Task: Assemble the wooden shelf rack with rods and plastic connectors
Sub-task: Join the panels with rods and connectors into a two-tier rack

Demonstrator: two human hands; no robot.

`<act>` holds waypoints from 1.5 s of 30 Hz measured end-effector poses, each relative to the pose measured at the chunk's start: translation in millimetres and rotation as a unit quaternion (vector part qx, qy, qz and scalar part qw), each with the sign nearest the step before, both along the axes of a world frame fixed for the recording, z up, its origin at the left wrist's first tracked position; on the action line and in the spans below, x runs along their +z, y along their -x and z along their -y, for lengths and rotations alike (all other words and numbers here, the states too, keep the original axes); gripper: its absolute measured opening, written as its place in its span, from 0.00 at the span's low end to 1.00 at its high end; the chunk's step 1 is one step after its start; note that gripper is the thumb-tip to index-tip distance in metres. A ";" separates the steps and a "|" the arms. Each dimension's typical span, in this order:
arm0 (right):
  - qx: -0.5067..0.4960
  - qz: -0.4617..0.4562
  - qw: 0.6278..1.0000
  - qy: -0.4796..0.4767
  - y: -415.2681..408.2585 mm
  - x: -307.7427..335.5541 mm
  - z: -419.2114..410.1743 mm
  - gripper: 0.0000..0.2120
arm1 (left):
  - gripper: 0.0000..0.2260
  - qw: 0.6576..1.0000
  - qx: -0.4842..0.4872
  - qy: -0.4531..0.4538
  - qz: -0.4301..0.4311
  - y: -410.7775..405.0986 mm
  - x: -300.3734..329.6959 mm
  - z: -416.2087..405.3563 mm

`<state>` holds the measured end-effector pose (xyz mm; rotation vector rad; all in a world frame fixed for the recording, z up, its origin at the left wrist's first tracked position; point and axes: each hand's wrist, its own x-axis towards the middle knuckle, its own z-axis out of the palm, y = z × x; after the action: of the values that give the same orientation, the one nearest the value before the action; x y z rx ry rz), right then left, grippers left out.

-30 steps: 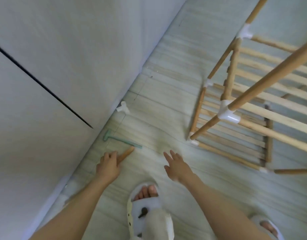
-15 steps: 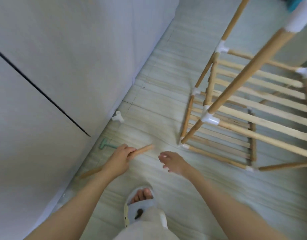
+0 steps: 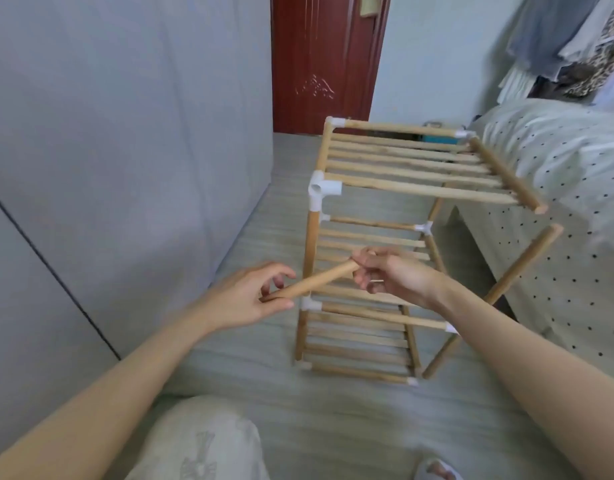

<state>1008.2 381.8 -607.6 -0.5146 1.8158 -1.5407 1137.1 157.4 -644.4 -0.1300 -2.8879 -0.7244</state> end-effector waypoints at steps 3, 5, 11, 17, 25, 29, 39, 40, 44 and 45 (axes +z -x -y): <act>-0.078 -0.026 0.995 0.063 12.2 33.3 -56.3 0.11 | 0.11 1.000 -0.023 0.021 0.000 8.7 22.6 -22.1; -0.136 -0.025 0.986 0.096 14.0 34.3 -87.0 0.12 | 0.08 0.999 -0.042 0.030 -0.018 17.2 32.7 -38.6; -0.243 -0.375 0.860 -0.245 15.1 -1.0 -118.7 0.11 | 0.13 0.974 0.000 0.173 -0.148 47.0 50.7 -72.8; -0.045 -0.582 0.779 -0.230 -1.8 0.2 -93.8 0.16 | 0.15 0.930 -0.033 0.223 -0.292 56.1 50.8 -106.8; -0.114 -0.605 0.758 -0.217 20.0 13.1 -76.1 0.15 | 0.18 0.921 0.151 -0.023 -0.358 77.3 76.9 -94.2; -0.160 -0.586 0.766 -0.211 36.2 19.4 -65.5 0.16 | 0.20 0.895 0.219 -0.273 -0.276 91.9 75.3 -74.9; -0.152 -0.602 0.752 -0.220 51.0 15.8 -62.5 0.15 | 0.15 0.896 0.156 -0.375 -0.179 99.0 52.4 -60.1; -0.152 -0.608 0.746 -0.224 50.6 16.6 -63.7 0.15 | 0.13 0.896 0.156 -0.375 -0.177 99.9 52.4 -61.6; -0.149 -0.651 0.709 -0.228 48.4 22.1 -67.0 0.16 | 0.10 0.882 0.170 -0.399 -0.184 103.7 52.5 -65.2; -0.150 -0.668 0.693 -0.225 47.9 24.5 -66.8 0.16 | 0.11 0.876 0.173 -0.410 -0.186 104.4 52.2 -65.1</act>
<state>960.4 448.6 -583.1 -1.3477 3.3731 -0.6641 1032.7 222.5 -592.2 0.3092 -1.9533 -1.5473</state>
